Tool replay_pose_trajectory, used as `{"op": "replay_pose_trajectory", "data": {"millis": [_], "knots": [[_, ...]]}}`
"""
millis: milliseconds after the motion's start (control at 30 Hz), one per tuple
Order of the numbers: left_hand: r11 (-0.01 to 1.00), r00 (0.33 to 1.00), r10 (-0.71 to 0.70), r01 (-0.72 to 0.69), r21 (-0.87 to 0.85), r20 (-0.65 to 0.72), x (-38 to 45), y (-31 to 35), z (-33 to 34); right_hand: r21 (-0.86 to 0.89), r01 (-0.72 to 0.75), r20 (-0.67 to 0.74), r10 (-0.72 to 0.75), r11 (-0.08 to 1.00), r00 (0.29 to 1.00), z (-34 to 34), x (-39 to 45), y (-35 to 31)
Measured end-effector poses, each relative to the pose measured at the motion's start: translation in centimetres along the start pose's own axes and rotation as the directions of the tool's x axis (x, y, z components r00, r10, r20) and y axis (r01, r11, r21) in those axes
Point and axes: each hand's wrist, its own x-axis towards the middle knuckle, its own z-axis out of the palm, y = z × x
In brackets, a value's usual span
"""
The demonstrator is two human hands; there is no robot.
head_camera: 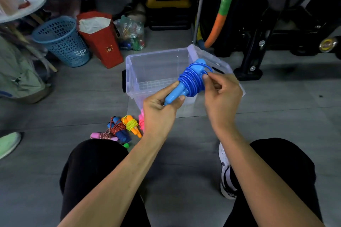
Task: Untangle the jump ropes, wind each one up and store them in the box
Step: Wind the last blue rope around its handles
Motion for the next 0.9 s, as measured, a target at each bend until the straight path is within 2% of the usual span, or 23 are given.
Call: {"op": "replay_pose_trajectory", "data": {"millis": [233,333,533,767,900], "knots": [[0.999,1.000,0.021,-0.020,0.033,-0.017,-0.3,0.1,-0.4,-0.156,0.165,0.105,-0.150,0.974,0.983,0.5,-0.7,0.1],[0.999,0.999,0.043,-0.042,0.014,-0.023,-0.1,0.0,-0.7,-0.159,0.206,0.172,-0.178,0.965,0.969,0.8,-1.6,-0.1],[0.997,0.997,0.073,-0.072,0.031,-0.023,-0.1,-0.1,-0.9,-0.099,0.000,0.269,0.027,0.995,0.963,0.2,-0.9,-0.3],[0.987,0.998,0.068,-0.066,0.147,-0.009,-0.4,-0.3,-0.7,-0.322,0.016,0.397,0.119,0.947,0.910,-0.3,-0.8,0.3],[0.991,0.997,0.078,-0.076,0.108,-0.016,-0.3,-0.3,-0.4,-0.282,-0.033,0.363,0.139,0.959,0.921,-0.3,-1.2,0.4]]}}
